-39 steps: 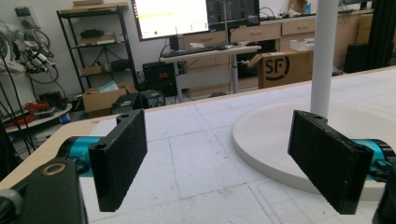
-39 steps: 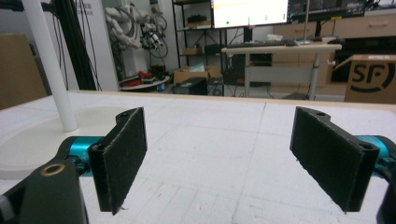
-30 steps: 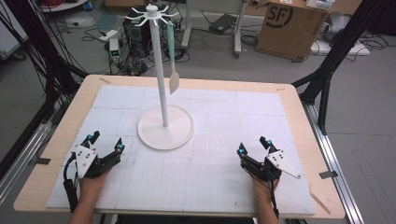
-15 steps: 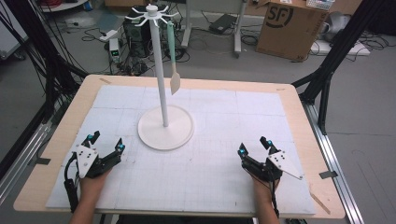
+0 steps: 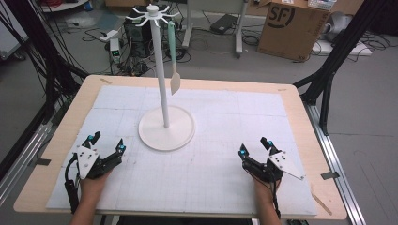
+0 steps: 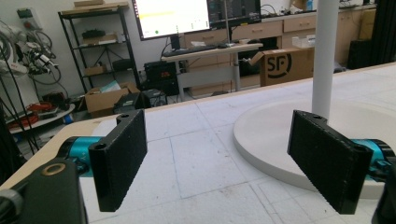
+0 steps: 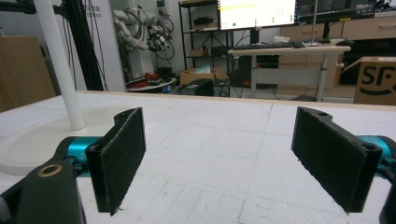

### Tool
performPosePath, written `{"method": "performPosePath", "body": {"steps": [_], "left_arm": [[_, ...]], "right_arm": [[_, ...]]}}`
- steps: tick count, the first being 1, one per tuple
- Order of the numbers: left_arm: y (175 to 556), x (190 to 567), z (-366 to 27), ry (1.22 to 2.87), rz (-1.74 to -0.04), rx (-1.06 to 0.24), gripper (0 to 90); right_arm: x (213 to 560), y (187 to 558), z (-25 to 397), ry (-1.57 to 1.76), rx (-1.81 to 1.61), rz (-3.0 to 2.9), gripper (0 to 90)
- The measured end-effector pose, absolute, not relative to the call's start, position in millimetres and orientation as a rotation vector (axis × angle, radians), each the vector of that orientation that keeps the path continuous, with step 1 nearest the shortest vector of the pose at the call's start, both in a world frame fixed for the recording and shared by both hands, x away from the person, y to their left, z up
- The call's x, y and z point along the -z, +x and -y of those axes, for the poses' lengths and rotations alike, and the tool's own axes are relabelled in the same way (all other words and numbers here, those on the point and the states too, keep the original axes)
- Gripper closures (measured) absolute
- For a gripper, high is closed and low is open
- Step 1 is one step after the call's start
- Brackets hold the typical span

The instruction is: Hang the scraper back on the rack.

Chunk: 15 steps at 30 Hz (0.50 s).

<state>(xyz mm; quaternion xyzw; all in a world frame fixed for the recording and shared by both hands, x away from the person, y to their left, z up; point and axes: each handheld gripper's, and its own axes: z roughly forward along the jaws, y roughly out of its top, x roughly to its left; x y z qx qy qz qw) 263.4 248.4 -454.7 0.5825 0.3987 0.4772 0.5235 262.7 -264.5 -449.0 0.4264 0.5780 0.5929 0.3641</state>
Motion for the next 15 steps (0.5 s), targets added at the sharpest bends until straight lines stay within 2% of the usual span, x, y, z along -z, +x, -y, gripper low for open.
{"method": "performPosePath", "body": {"steps": [15], "left_arm": [[263.4,454.7,-248.2,1.397,-0.955,-1.143,20.6]], "right_arm": [[449.2,262.5,264.7,1.088,-1.531,-1.490,17.2]]}}
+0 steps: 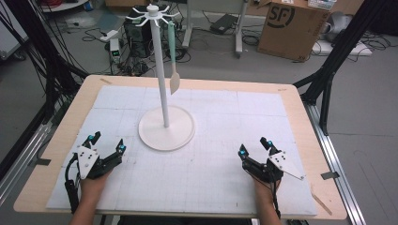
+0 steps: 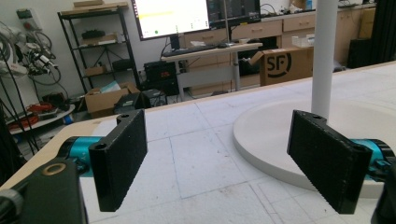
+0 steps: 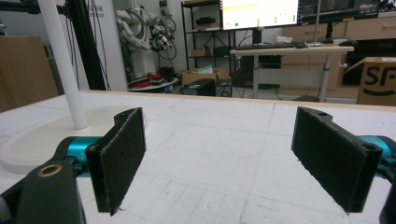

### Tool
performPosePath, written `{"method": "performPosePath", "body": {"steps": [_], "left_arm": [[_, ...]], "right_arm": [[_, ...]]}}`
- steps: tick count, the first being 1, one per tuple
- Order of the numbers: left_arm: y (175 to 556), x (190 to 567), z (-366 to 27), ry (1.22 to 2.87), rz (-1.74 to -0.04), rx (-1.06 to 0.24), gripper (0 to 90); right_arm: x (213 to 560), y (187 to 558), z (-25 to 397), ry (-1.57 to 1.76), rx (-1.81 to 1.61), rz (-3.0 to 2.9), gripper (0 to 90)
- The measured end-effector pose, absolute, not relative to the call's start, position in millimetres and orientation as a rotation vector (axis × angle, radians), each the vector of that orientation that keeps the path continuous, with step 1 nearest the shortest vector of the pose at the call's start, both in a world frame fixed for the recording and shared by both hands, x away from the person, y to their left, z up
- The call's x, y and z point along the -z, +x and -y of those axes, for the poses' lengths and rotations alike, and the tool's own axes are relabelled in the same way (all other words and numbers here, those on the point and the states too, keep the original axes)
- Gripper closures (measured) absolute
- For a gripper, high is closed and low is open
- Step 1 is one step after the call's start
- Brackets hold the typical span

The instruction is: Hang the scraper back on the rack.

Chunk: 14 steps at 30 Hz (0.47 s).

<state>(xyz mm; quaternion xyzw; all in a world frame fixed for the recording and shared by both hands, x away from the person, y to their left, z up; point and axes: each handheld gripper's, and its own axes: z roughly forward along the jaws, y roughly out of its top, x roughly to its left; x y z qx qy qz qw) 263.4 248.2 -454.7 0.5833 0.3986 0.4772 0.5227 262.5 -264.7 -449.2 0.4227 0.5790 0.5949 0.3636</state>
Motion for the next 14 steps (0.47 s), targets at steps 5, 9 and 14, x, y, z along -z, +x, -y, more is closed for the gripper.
{"method": "performPosePath", "body": {"steps": [5,9,14], "left_arm": [[263.4,454.7,-248.4,1.398,-0.954,-1.143,20.6],[263.7,454.6,-248.7,1.395,-0.961,-1.139,20.7],[264.3,454.5,-249.0,1.392,-0.962,-1.134,20.6]], "right_arm": [[449.1,262.3,264.5,1.085,-1.528,-1.491,17.1],[449.1,261.8,264.1,1.093,-1.529,-1.494,17.1],[449.0,261.8,263.8,1.086,-1.529,-1.494,17.1]]}}
